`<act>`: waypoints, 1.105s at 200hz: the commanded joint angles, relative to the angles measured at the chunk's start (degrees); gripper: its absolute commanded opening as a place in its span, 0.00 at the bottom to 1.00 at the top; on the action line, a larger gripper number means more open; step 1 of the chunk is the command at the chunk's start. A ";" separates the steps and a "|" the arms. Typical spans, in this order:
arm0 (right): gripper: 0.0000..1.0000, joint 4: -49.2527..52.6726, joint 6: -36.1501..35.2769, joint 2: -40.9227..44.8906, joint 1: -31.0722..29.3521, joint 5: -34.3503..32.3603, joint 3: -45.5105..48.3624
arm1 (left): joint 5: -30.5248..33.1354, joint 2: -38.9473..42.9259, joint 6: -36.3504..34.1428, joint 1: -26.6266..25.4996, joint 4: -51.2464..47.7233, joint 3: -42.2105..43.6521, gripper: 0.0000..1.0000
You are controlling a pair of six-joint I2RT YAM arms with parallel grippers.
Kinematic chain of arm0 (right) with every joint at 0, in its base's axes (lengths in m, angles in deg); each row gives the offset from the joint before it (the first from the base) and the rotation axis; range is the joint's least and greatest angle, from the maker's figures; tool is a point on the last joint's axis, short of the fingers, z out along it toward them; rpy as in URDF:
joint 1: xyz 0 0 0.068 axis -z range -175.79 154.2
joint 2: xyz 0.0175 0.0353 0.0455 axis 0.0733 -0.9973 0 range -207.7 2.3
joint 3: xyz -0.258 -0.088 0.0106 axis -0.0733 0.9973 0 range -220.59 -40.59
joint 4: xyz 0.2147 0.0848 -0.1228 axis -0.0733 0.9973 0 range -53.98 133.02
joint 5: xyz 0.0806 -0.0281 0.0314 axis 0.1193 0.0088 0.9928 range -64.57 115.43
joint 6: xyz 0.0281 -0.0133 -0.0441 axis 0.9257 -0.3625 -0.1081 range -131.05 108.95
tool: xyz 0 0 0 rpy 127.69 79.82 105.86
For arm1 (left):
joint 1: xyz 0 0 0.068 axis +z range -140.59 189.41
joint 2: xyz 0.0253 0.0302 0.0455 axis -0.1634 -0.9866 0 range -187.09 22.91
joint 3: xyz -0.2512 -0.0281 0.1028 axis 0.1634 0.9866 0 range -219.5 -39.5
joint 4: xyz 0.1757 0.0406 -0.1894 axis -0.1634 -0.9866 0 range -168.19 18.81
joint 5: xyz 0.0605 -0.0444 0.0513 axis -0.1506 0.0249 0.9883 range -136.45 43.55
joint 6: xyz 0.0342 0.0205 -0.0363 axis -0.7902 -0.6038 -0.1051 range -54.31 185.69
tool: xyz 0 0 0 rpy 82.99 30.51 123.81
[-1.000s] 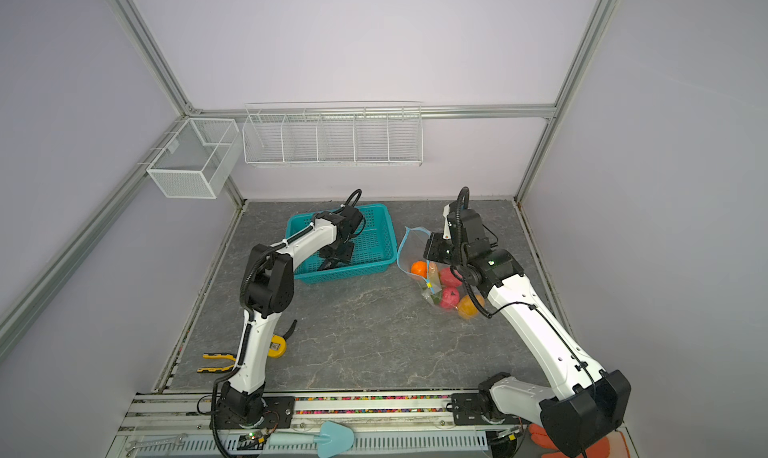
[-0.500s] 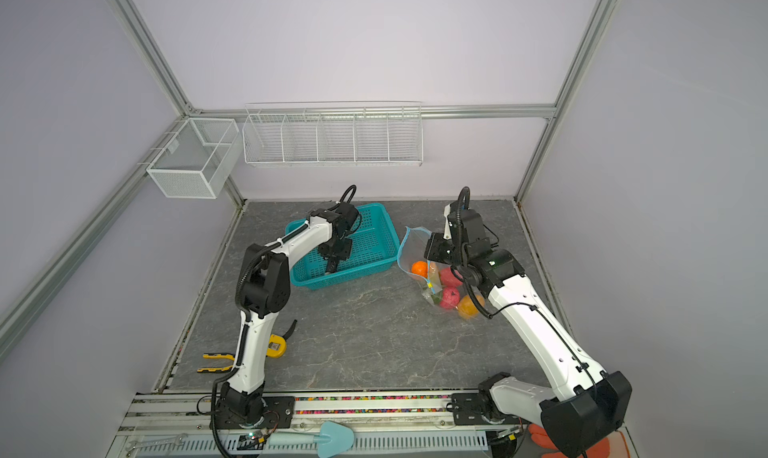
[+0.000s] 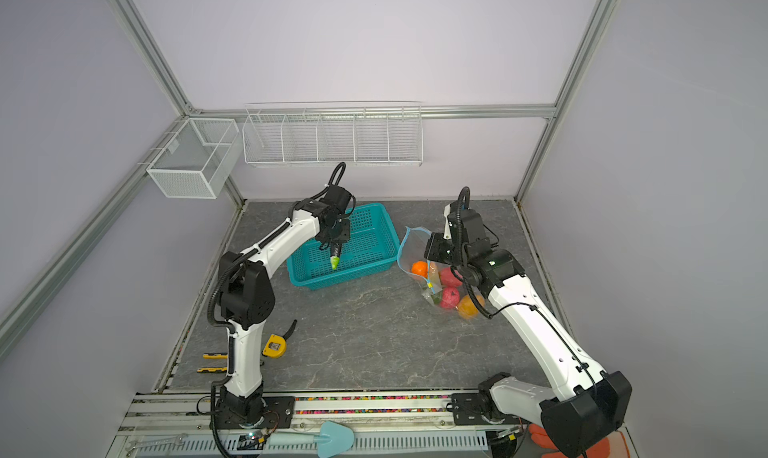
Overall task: Place the food in the zip-top bag and seal the zipper
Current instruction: 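Lift the dark zucchini out of the basket with the left gripper, then carry the zucchini over the bag opening held by the right gripper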
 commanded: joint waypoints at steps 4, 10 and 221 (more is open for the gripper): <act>0.07 -0.63 0.37 0.46 -0.21 -0.38 -1.32 | -0.01 6.35 5.92 -1.61 3.51 2.44 0.21; 0.07 -0.72 0.46 0.31 -0.27 -0.37 -1.36 | -0.20 7.60 6.46 -2.28 5.01 3.28 0.21; 0.07 -1.74 2.67 -1.04 -0.25 2.00 -2.89 | -2.16 28.54 10.78 -21.10 54.74 29.47 0.11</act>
